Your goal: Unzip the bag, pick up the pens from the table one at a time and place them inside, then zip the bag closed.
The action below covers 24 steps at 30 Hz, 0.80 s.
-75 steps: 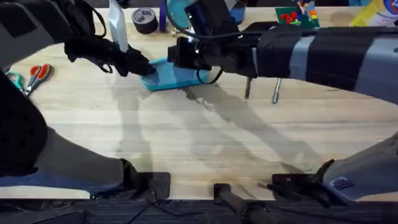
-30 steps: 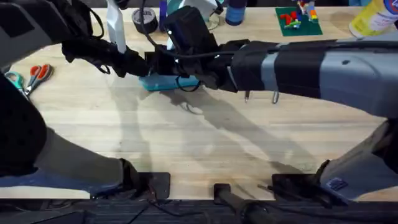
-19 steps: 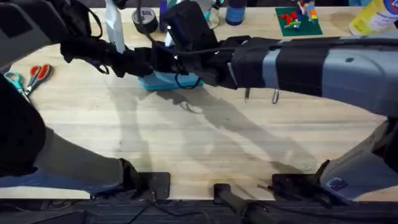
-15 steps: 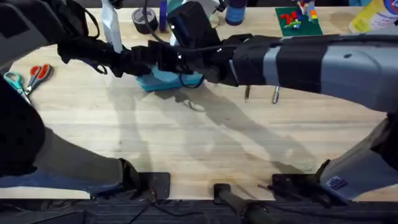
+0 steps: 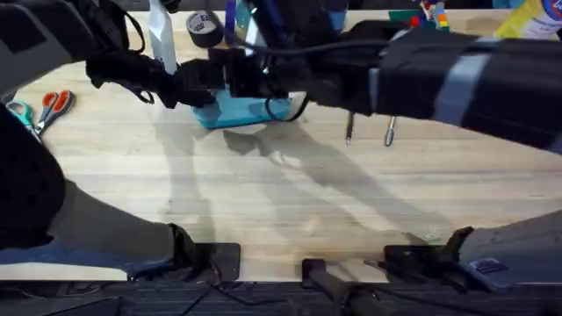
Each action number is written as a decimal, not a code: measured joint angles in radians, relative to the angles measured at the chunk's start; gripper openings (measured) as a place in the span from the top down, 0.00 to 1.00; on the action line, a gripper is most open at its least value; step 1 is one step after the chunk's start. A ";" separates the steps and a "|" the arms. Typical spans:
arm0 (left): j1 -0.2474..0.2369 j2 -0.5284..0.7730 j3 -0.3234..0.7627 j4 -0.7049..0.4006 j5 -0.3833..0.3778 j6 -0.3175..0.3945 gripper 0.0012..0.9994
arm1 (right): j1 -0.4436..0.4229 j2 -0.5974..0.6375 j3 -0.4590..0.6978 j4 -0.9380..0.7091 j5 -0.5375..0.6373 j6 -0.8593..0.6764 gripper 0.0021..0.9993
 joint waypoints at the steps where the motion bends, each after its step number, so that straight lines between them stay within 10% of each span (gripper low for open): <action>1: 0.000 0.000 0.000 0.000 0.000 0.000 0.96 | -0.007 -0.014 0.000 -0.015 0.004 -0.013 0.00; 12: -0.002 0.000 0.000 0.000 0.000 -0.003 0.96 | -0.175 -0.186 0.002 -0.146 0.024 -0.091 0.00; 14: -0.003 0.000 0.000 0.003 0.004 -0.003 0.72 | -0.175 -0.186 0.002 -0.150 0.024 -0.091 0.00; 15: -0.013 0.000 0.000 0.003 0.008 -0.004 0.24 | -0.175 -0.186 0.002 -0.158 0.024 -0.091 0.00; 16: -0.016 0.000 0.000 0.001 0.008 -0.004 0.10 | -0.175 -0.186 0.002 -0.163 0.024 -0.091 0.00; 24: -0.019 0.000 0.004 -0.043 0.040 -0.008 0.01 | -0.175 -0.186 0.002 -0.169 0.024 -0.094 0.00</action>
